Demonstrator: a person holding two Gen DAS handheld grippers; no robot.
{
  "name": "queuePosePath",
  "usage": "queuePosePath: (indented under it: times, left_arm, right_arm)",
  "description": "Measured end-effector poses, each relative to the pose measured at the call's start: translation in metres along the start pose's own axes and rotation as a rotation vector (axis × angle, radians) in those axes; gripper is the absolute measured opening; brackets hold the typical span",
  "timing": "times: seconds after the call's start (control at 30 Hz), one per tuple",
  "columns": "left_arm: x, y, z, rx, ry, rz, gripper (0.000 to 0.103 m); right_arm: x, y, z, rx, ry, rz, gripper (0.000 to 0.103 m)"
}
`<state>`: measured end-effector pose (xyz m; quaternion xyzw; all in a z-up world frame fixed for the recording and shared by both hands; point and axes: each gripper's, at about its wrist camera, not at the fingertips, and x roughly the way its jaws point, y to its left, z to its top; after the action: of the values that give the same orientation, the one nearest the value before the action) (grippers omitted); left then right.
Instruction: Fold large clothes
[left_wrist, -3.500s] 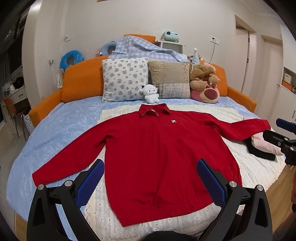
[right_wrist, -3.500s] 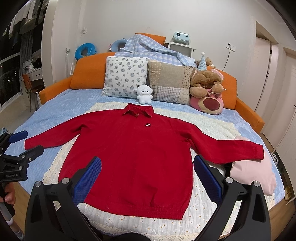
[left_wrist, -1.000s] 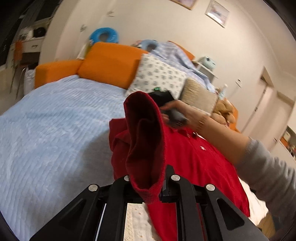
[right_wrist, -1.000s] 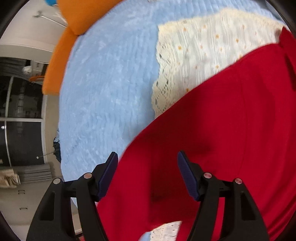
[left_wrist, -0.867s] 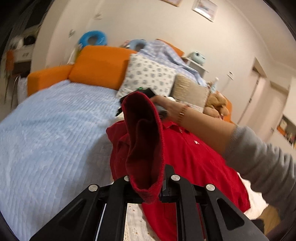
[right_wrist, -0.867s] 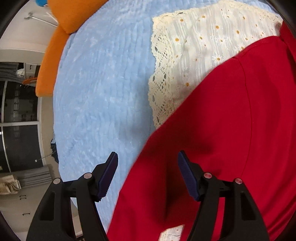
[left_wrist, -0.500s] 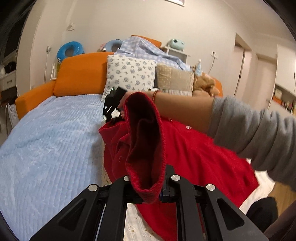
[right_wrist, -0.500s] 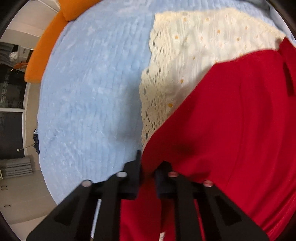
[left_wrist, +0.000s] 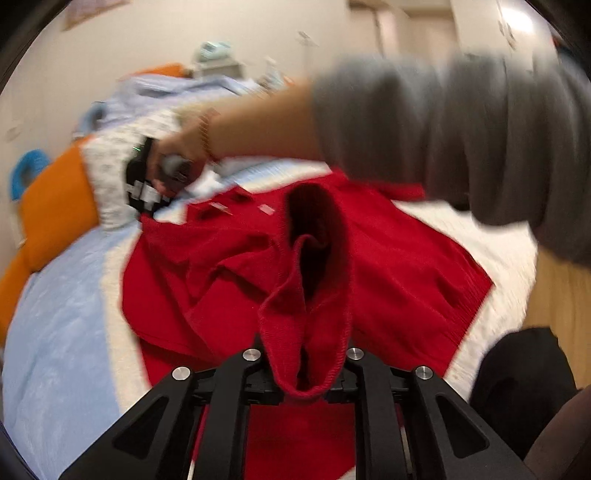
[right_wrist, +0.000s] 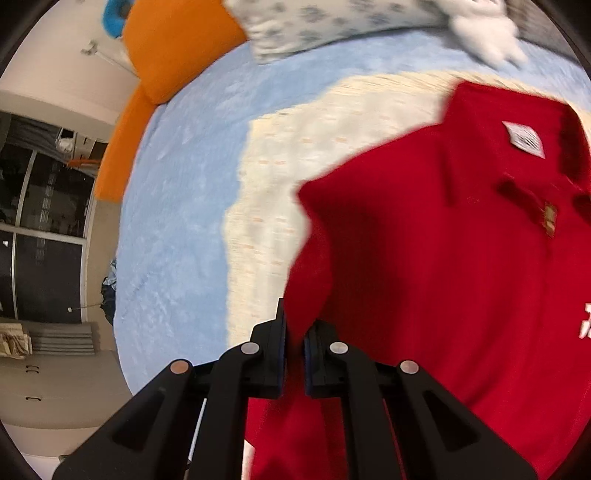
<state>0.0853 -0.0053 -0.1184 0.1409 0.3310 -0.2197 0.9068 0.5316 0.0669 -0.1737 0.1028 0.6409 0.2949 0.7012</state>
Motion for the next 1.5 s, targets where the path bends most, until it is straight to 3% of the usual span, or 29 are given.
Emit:
queuePosePath:
  times: [0.13,0.27,0.3,0.33,0.37,0.4,0.43,0.47,0.5,0.53,0.57,0.63,0.7,0.77,0.9,1.03,1.1,1.17,1.3,1.4,1.5]
  left_arm:
    - [0.042,-0.034,-0.009,0.04,0.123,-0.042,0.021]
    - [0.067,-0.057,-0.015,0.037,0.183,-0.051,0.022]
    - [0.071,-0.059,-0.016,0.026,0.194,-0.057,0.026]
    - [0.076,-0.063,-0.017,0.02,0.209,-0.059,0.038]
    - [0.079,-0.067,-0.02,0.023,0.215,-0.055,0.055]
    - [0.081,-0.071,-0.022,0.033,0.215,-0.047,0.062]
    - [0.082,-0.077,-0.023,0.051,0.219,-0.032,0.072]
    - [0.084,-0.083,-0.024,0.064,0.228,-0.019,0.078]
    - [0.084,-0.086,-0.025,0.078,0.24,-0.005,0.08]
    - [0.08,-0.088,-0.025,0.085,0.243,0.017,0.082]
    - [0.076,-0.089,-0.022,0.083,0.233,0.023,0.082]
    - [0.059,-0.089,-0.013,0.052,0.197,-0.005,0.086]
    - [0.04,-0.085,-0.004,0.017,0.144,-0.054,0.092]
    - [0.019,-0.074,0.008,-0.008,0.089,-0.053,0.095]
    - [0.012,-0.03,0.024,-0.079,0.092,0.093,0.095]
    - [0.041,0.063,0.018,-0.226,0.144,0.228,0.095]
    - [0.061,0.108,0.015,-0.32,0.172,0.261,0.095]
    - [0.082,0.167,0.007,-0.498,0.179,0.257,0.094]
    - [0.114,0.249,-0.022,-0.846,0.142,0.128,0.084]
    - [0.134,0.267,-0.031,-0.917,0.131,0.113,0.084]
    - [0.151,0.274,-0.035,-0.976,0.143,0.103,0.083]
  right_arm:
    - [0.005,-0.042,-0.006,0.029,0.005,-0.005,0.008]
    - [0.018,-0.081,-0.018,0.031,-0.001,-0.036,0.01]
    - [0.022,-0.088,-0.02,0.025,-0.012,-0.046,0.01]
    - [0.025,-0.091,-0.023,0.016,-0.018,-0.065,0.013]
    - [0.029,-0.095,-0.025,0.002,-0.022,-0.099,0.027]
    - [0.032,-0.098,-0.027,-0.011,-0.023,-0.068,0.033]
    - [0.031,-0.096,-0.031,-0.026,-0.034,-0.042,0.045]
    - [0.026,-0.09,-0.035,-0.059,-0.051,-0.036,0.061]
    - [0.022,-0.085,-0.037,-0.083,-0.054,-0.049,0.07]
    - [0.015,-0.079,-0.041,-0.118,-0.061,-0.083,0.088]
    - [0.002,-0.069,-0.047,-0.173,-0.092,-0.136,0.093]
    - [-0.025,-0.061,-0.059,-0.244,-0.135,-0.175,0.093]
    - [-0.063,-0.066,-0.078,-0.269,-0.181,-0.161,0.093]
    - [-0.108,-0.085,-0.107,-0.276,-0.245,-0.167,0.095]
    - [-0.201,-0.153,-0.173,-0.236,-0.377,-0.249,0.095]
    - [-0.291,-0.245,-0.25,-0.094,-0.496,-0.301,0.095]
    - [-0.314,-0.281,-0.284,-0.031,-0.509,-0.264,0.095]
    - [-0.327,-0.305,-0.313,0.004,-0.507,-0.188,0.087]
    - [-0.309,-0.291,-0.357,-0.066,-0.476,-0.044,0.081]
    - [-0.27,-0.253,-0.374,-0.152,-0.437,0.115,0.081]
    - [-0.222,-0.201,-0.384,-0.278,-0.401,0.182,0.081]
